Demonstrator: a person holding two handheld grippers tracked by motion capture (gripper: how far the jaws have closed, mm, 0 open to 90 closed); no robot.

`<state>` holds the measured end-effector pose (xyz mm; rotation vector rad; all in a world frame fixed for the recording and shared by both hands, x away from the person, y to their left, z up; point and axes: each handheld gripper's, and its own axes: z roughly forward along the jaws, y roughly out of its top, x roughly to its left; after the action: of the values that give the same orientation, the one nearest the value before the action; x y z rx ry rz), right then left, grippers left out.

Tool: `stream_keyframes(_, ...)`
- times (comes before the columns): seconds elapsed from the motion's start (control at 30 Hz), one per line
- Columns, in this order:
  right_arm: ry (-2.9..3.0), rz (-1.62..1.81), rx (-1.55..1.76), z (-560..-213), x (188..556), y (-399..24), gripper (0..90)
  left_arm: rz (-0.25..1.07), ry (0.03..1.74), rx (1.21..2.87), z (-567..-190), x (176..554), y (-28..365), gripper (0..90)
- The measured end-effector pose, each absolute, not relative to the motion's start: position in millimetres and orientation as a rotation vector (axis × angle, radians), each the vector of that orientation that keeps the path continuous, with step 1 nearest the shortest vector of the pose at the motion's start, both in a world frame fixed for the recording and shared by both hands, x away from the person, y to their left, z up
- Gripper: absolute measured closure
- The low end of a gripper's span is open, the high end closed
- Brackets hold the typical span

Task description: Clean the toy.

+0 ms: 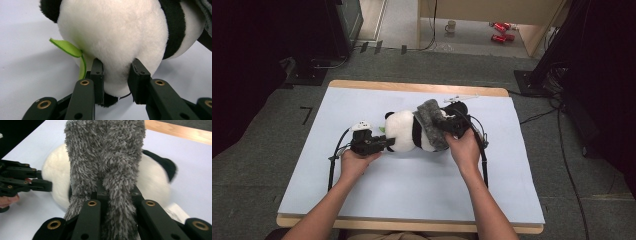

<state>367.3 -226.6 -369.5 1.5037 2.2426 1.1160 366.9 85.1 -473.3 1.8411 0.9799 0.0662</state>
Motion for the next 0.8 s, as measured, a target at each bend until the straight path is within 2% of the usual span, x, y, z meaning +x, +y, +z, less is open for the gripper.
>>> stream_keyframes(0.6, 2.09, 1.144, 1.686, -393.5, 356.5, -305.0, 79.1, 0.07, 0.967, 1.872, -475.8, 367.8, 86.6, 69.3)
stream_keyframes(0.8, 2.015, 1.223, 1.711, -382.5, 357.1, -330.6, 79.0, 0.079, 0.966, 1.882, -475.5, 366.1, 85.5, 69.5)
